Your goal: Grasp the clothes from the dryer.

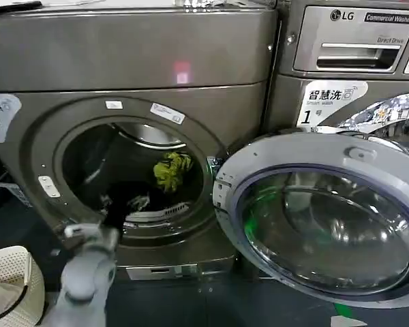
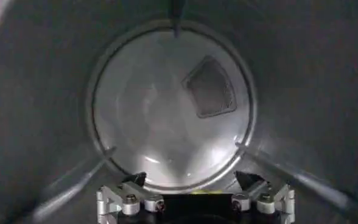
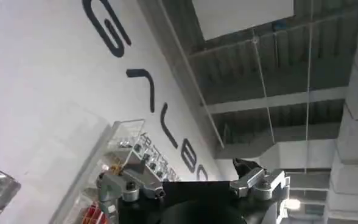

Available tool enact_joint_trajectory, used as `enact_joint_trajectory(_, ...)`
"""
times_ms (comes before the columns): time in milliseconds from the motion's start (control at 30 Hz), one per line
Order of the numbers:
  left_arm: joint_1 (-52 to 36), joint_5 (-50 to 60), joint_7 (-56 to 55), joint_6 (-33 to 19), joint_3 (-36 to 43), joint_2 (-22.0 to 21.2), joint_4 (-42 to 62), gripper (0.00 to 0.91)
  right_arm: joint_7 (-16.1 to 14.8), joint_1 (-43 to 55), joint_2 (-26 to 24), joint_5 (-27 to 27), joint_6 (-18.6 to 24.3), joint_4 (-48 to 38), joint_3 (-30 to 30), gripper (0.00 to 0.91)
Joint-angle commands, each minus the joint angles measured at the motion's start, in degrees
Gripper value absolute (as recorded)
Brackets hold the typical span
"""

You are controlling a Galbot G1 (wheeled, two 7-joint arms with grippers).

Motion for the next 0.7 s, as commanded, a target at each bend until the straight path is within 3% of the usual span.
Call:
enact_joint_trajectory(33,-17.4,1.1,-0.5,-2.1,2.8,-1.4,22.1,0.907,0.0,0.1,-0.5,0.0,0.0,-0.2,0.0,0.907)
enact_joint_trajectory(567,-31.3,5.5,5.7,-4.0,5.2,-4.9,48.0,0.907,-0.2,0.7,-1.1,0.2,0.2,-0.7,0.4,0.907)
enact_joint_trajectory(700,-34.0,7.3,13.5,-3.6,11.4,-3.3,51.4,0.907,-0.2,0.9,-1.2,0.2,0.3,-0.8,0.1,0.907)
